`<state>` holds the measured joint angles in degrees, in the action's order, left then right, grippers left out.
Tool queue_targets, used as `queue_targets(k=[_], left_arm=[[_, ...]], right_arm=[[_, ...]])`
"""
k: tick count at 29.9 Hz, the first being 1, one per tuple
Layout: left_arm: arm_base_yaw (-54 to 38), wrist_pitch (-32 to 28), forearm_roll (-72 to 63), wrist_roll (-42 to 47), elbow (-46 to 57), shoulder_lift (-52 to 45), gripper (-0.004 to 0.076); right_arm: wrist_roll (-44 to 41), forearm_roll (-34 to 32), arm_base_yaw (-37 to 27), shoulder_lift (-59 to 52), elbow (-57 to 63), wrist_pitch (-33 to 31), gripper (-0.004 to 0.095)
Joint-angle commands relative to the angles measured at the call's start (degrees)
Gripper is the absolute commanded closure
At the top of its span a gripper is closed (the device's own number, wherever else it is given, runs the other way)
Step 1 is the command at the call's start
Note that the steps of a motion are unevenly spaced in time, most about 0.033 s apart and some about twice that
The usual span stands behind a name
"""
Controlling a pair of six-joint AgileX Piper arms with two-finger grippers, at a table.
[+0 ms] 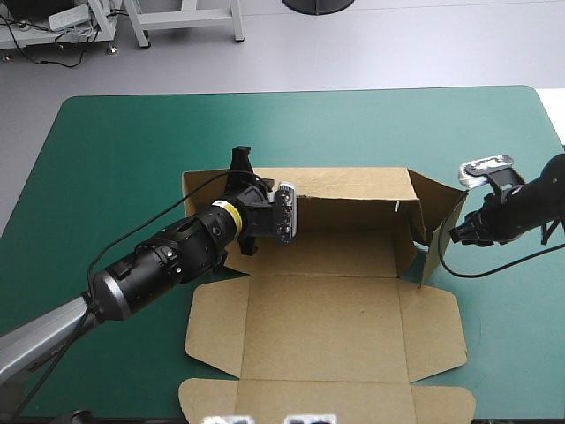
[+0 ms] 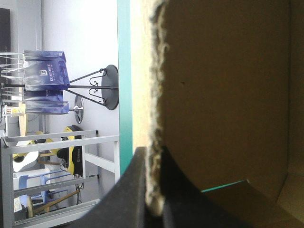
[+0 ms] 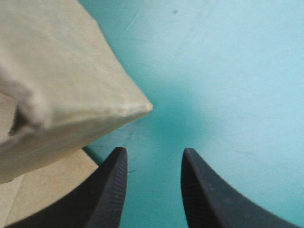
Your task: Fold the box
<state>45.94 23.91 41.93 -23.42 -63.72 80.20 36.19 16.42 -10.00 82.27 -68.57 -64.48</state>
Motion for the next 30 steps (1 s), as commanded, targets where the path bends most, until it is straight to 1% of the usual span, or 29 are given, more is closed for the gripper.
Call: queue_targets(k=[1,5,7,9,11,16,19,25,30], left_arm=[[0.06,1.47,-0.75,1.39,-1.02,-1.58,0.0729],[0.06,1.7,-0.75,1.39,-1.02,-1.58,0.0729],[0.06,2.08,-0.75,1.39,-1.02,-1.58,0.0729],[0.06,2.19,-0.75,1.39,-1.02,-1.58,0.0729],[0.06,2.32,-0.75,1.39,-1.02,-1.58,0.0729],[0.06,3.27,-0.75,1.39,-1.02,-1.58,0.0729],[0.06,3.41,-0.75,1.39,-1.02,-1.58,0.0729],[0.06,3.82,-0.75,1.39,-1.02,-1.58,0.0729],[0.06,4.05,-0.75,2.74,-1.02,-1.58,0.0729]], right_arm=[[-4.25,-1.88,-0.12,-1.8,-3.27,3.85,0.055],[-5.59,-2.68,-0.12,-1.7,-4.45,10.42,0.055],[-7.71,-2.69,-0.12,-1.12,-5.14,12.95,0.055],[-9.67,-2.16,-0.12,-0.21,-5.37,14.85,0.055],[-10.64,-0.02,-0.12,1.66,-5.37,15.44,0.055],[-6.36,9.81,-0.12,5.74,-5.37,10.91,0.055],[-4.48,13.1,-0.12,6.37,-5.37,8.14,0.055],[-1.63,15.82,-0.12,5.71,-5.37,3.47,0.055],[-0.87,15.82,-0.12,5.63,-5.37,-0.89,0.055]])
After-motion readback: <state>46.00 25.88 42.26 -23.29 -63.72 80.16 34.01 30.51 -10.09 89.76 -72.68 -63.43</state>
